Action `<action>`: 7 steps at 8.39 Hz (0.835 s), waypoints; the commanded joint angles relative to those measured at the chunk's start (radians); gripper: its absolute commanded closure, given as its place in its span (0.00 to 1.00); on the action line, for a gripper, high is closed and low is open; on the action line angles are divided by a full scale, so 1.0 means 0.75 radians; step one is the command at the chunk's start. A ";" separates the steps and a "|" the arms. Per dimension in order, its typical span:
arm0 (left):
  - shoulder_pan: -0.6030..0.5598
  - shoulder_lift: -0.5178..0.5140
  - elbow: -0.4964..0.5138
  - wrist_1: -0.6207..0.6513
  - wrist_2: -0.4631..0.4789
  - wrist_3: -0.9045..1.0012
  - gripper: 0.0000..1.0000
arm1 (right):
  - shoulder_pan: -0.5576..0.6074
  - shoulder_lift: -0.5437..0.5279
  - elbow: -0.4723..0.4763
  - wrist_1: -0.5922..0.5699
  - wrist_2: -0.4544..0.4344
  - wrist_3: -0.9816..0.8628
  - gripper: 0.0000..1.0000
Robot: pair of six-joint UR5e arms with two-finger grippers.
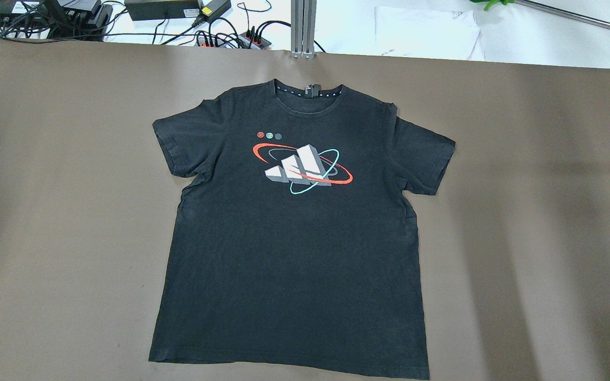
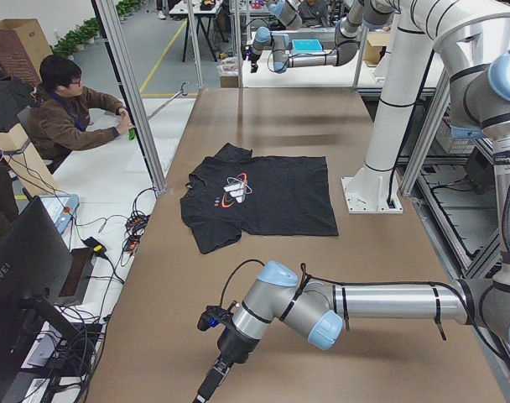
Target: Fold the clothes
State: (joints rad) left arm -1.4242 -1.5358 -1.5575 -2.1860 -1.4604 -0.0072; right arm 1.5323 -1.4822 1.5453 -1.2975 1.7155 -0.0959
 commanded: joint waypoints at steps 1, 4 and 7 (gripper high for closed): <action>0.001 -0.024 0.021 0.000 0.000 -0.001 0.00 | 0.000 0.002 -0.001 0.000 -0.001 -0.001 0.05; 0.007 -0.089 0.047 0.006 -0.014 -0.011 0.00 | 0.000 0.005 0.001 0.000 0.003 0.001 0.05; 0.007 -0.098 0.068 0.002 -0.012 0.003 0.00 | 0.000 0.003 0.003 0.000 0.012 0.001 0.05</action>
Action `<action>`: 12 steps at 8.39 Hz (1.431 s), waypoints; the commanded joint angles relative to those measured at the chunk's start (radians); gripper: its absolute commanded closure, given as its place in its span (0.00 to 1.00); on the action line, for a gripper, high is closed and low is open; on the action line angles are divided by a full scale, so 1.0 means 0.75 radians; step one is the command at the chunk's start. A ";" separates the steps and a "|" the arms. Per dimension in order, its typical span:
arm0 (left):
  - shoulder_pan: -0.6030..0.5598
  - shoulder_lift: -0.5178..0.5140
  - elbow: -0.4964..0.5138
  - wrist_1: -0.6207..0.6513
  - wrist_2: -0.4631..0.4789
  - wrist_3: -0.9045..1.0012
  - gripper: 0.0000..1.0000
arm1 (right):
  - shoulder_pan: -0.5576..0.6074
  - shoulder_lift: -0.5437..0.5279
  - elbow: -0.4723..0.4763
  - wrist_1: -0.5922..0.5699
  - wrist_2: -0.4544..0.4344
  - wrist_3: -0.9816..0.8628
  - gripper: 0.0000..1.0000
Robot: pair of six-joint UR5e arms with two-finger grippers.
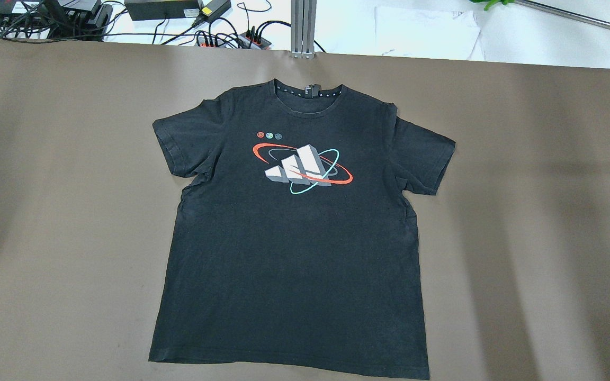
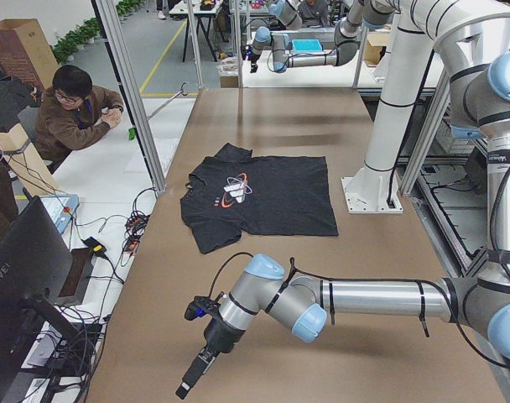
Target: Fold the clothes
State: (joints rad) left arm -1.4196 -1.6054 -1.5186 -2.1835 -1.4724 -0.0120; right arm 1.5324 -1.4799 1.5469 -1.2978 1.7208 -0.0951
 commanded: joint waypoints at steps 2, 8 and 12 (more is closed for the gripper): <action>0.001 -0.005 0.012 -0.003 0.002 0.004 0.00 | 0.000 0.010 -0.001 0.000 0.009 0.000 0.05; 0.027 -0.031 -0.002 -0.129 -0.373 -0.090 0.00 | -0.020 0.077 -0.001 -0.010 0.031 0.020 0.05; 0.281 -0.135 -0.004 -0.259 -0.479 -0.499 0.00 | -0.069 0.165 -0.021 0.000 0.354 0.031 0.05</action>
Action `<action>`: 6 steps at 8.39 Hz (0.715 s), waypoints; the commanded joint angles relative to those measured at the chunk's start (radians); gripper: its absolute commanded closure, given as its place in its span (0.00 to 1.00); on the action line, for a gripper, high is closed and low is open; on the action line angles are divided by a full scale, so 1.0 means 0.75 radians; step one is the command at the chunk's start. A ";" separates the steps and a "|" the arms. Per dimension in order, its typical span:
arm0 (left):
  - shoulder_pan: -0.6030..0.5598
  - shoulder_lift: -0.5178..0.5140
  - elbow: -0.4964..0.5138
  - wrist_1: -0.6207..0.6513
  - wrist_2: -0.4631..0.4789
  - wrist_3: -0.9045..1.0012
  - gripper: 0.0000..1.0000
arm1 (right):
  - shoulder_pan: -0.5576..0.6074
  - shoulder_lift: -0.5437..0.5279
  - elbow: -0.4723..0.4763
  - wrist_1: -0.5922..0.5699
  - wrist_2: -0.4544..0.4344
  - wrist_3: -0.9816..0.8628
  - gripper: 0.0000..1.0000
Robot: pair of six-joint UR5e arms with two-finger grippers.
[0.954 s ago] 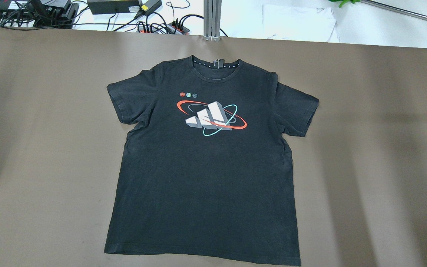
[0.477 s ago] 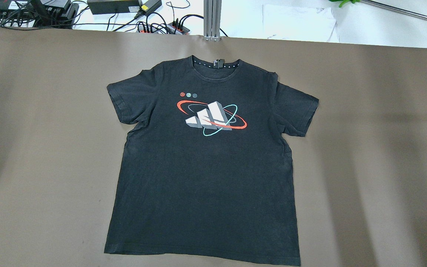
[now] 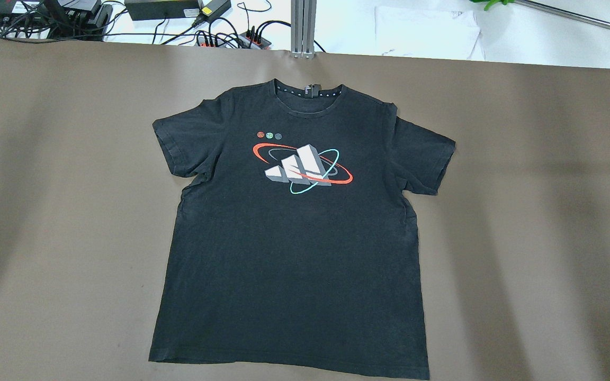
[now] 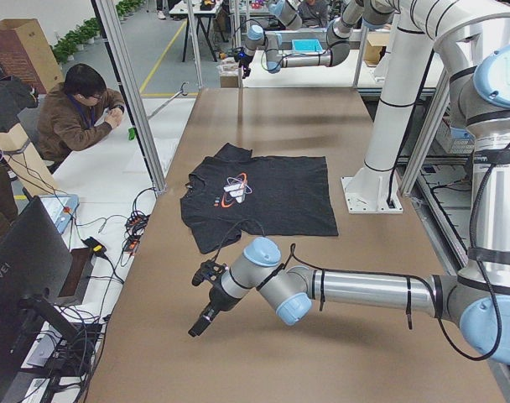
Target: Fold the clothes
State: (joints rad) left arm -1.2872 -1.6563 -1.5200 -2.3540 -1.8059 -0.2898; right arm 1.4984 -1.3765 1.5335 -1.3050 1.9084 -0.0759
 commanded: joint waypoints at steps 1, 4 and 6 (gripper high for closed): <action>0.167 -0.133 -0.002 -0.036 -0.042 -0.188 0.00 | -0.050 0.054 -0.028 0.044 0.189 0.027 0.05; 0.370 -0.407 0.071 -0.034 -0.047 -0.702 0.00 | -0.163 0.111 -0.071 0.220 0.266 0.389 0.05; 0.432 -0.514 0.157 -0.044 -0.030 -0.834 0.00 | -0.253 0.205 -0.179 0.375 0.266 0.617 0.05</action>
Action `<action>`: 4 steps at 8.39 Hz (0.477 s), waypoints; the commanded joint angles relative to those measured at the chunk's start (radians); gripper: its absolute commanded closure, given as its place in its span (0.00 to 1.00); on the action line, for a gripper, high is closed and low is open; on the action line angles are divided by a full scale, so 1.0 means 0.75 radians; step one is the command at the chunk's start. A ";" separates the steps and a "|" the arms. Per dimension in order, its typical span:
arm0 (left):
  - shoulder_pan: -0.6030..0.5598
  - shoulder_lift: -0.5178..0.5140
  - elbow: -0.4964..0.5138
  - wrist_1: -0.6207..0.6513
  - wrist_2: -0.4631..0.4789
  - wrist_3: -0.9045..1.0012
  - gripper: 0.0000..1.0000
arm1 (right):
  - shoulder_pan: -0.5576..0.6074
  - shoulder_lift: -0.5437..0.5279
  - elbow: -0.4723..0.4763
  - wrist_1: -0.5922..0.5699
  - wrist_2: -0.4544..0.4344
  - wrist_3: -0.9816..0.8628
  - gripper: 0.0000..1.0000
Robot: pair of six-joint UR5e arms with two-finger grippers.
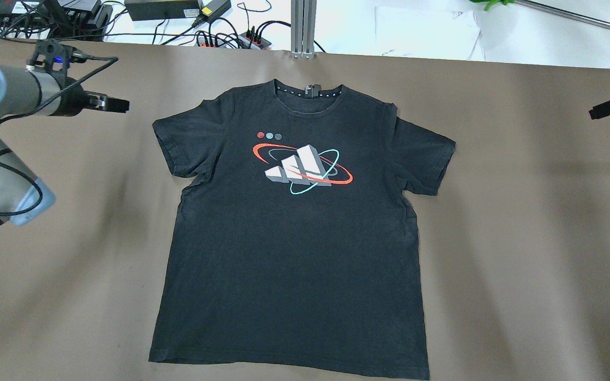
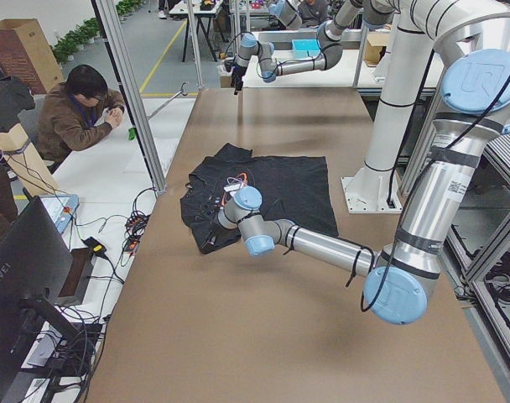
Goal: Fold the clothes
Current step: 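Move both grippers toward the black T-shirt's sleeves near the shoulders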
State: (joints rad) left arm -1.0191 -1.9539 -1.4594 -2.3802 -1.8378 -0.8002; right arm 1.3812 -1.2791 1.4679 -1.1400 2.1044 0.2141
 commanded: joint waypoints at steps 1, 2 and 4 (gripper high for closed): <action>0.076 -0.135 0.119 -0.070 0.012 -0.189 0.00 | -0.170 0.106 -0.134 0.265 0.000 0.382 0.05; 0.076 -0.164 0.202 -0.165 0.012 -0.223 0.00 | -0.219 0.147 -0.165 0.313 -0.006 0.497 0.05; 0.087 -0.241 0.328 -0.222 0.017 -0.258 0.00 | -0.289 0.212 -0.198 0.317 -0.020 0.588 0.05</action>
State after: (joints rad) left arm -0.9625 -2.0848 -1.2954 -2.5022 -1.8280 -0.9654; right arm 1.2164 -1.1664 1.3488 -0.9244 2.0990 0.5723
